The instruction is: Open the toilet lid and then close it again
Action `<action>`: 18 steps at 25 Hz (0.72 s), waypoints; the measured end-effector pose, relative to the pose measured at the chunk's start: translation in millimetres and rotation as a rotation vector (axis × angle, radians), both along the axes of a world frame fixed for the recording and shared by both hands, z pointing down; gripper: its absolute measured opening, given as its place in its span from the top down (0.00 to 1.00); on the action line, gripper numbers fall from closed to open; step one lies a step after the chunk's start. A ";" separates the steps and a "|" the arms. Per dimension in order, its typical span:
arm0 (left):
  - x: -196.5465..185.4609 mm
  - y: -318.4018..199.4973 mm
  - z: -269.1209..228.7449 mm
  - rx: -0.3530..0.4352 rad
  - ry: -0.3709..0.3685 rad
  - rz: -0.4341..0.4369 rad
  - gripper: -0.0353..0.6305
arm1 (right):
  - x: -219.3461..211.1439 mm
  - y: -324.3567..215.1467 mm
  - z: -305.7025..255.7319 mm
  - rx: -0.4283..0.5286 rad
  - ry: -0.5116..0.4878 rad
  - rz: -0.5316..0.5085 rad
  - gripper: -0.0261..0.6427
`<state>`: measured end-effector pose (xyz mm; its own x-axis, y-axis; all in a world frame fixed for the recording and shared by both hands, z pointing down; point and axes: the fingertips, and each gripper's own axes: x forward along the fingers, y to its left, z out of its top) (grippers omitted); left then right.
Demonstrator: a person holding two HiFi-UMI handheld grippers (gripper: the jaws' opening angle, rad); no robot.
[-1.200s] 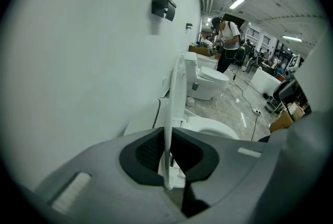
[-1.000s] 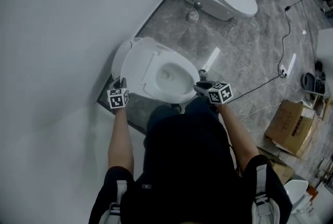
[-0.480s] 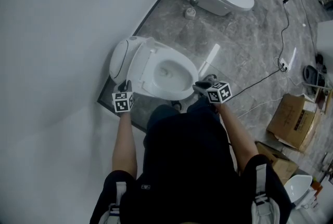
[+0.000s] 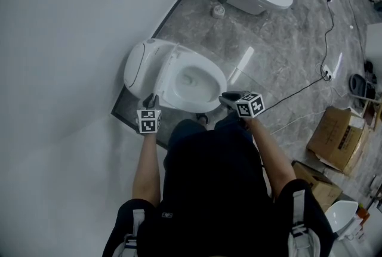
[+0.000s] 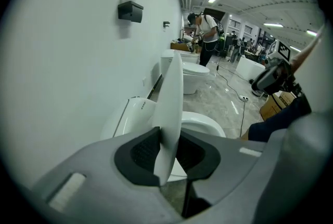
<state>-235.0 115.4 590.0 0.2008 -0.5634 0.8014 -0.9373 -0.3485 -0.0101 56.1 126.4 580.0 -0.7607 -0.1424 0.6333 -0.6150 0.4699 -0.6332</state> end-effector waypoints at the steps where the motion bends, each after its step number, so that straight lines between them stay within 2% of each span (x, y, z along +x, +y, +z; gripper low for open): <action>1: 5.7 1.8 0.9 0.000 -0.010 0.024 0.85 | 0.2 0.1 0.7 -0.003 -0.004 0.003 0.81; 4: 22.1 5.9 4.1 0.003 -0.036 0.083 0.83 | -3.2 -0.2 3.5 0.001 0.000 -0.015 0.81; 8: 39.9 14.4 8.6 -0.006 -0.044 0.130 0.80 | -19.8 6.9 4.1 0.024 0.009 -0.107 0.81; 12: 57.1 21.3 13.5 -0.024 -0.052 0.186 0.78 | -35.9 3.7 -2.9 0.030 -0.050 -0.107 0.81; 15: 59.7 26.0 21.3 -0.040 -0.047 0.182 0.77 | -52.4 1.1 -6.4 0.053 -0.078 -0.143 0.79; 18: 65.0 28.7 22.9 -0.047 -0.033 0.197 0.76 | -68.5 -3.7 -9.5 0.027 -0.123 -0.138 0.75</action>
